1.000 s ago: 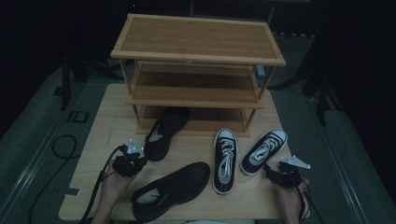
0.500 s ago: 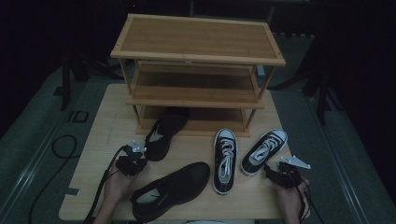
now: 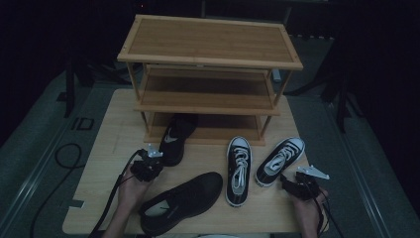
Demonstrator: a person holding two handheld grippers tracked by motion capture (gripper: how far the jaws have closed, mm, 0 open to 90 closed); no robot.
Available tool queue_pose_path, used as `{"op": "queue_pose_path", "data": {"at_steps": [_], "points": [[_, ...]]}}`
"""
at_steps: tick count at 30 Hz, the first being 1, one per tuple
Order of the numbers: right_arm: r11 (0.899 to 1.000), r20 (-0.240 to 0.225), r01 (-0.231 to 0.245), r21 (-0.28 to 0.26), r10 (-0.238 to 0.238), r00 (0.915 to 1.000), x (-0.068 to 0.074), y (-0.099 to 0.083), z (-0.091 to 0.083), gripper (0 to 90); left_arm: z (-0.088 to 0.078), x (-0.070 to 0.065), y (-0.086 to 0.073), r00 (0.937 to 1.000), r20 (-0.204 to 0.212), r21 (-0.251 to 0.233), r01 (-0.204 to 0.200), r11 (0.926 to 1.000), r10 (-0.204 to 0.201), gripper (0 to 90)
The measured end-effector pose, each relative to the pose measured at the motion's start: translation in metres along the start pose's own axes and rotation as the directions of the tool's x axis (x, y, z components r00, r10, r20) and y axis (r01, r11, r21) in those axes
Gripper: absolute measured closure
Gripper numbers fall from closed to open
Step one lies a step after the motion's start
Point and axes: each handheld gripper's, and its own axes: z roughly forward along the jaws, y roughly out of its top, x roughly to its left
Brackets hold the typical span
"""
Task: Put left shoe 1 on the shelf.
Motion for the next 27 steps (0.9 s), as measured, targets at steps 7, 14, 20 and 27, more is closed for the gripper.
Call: {"op": "queue_pose_path", "data": {"at_steps": [7,14,20,27], "points": [[1.000,0.000,0.001,0.000,-0.001,1.0000,0.000,0.000,0.000,32.6,0.005,-0.006,0.014,0.9987,-0.044,-0.009,-0.025,0.9996,0.025,89.8],[1.000,-0.001,0.001,0.000,-0.001,1.0000,0.000,0.000,0.000,32.5,0.009,-0.004,0.018,0.9984,-0.057,-0.009,0.000,1.0000,-0.001,89.3],[1.000,-0.001,0.001,0.000,-0.001,1.0000,0.000,0.000,0.000,32.4,0.021,-0.010,0.017,0.9989,-0.036,0.033,-0.028,0.9991,0.030,89.0],[1.000,-0.001,0.002,0.000,-0.002,1.0000,0.000,0.000,0.000,32.4,0.027,-0.003,0.026,0.9982,-0.060,0.030,0.000,0.9996,0.002,89.6]]}}
